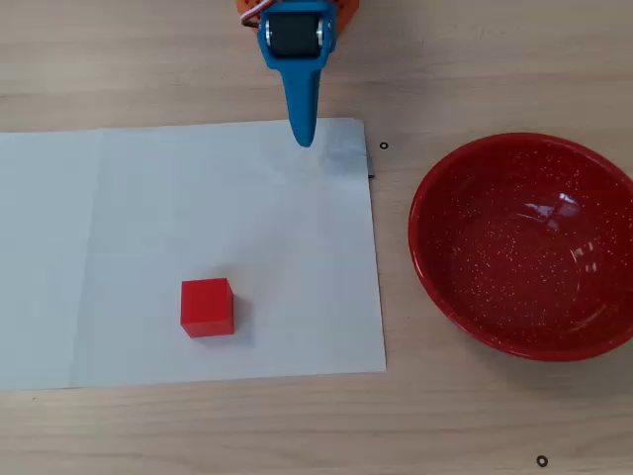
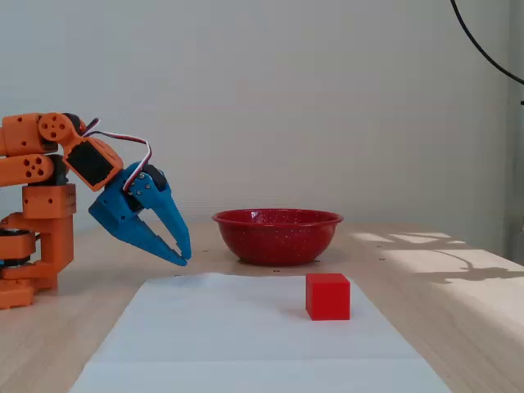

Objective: Grasp the red cube and put it in the red bowl

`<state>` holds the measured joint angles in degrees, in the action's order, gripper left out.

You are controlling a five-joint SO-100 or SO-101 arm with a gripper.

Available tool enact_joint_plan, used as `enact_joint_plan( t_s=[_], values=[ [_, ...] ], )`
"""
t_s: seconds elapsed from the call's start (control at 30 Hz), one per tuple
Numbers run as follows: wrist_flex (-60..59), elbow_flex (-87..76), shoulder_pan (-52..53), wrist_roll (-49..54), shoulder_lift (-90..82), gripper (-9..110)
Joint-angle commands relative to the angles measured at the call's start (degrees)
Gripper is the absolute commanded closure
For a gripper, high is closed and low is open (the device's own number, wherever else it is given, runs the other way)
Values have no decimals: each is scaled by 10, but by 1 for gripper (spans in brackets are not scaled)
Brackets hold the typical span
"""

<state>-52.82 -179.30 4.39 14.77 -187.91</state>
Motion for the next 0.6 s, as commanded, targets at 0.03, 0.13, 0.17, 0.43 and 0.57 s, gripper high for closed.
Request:
enact_joint_plan(
  t_s=[0.03, 0.13, 0.17, 0.43, 0.57],
  values=[
    [0, -6, 3, -10, -7, 101],
    [1, -6, 4, -10, -7, 101],
    [0, -6, 3, -8, -7, 101],
    [0, -6, 4, -15, -7, 101],
    [-1, -6, 4, -12, -7, 101]
  ],
)
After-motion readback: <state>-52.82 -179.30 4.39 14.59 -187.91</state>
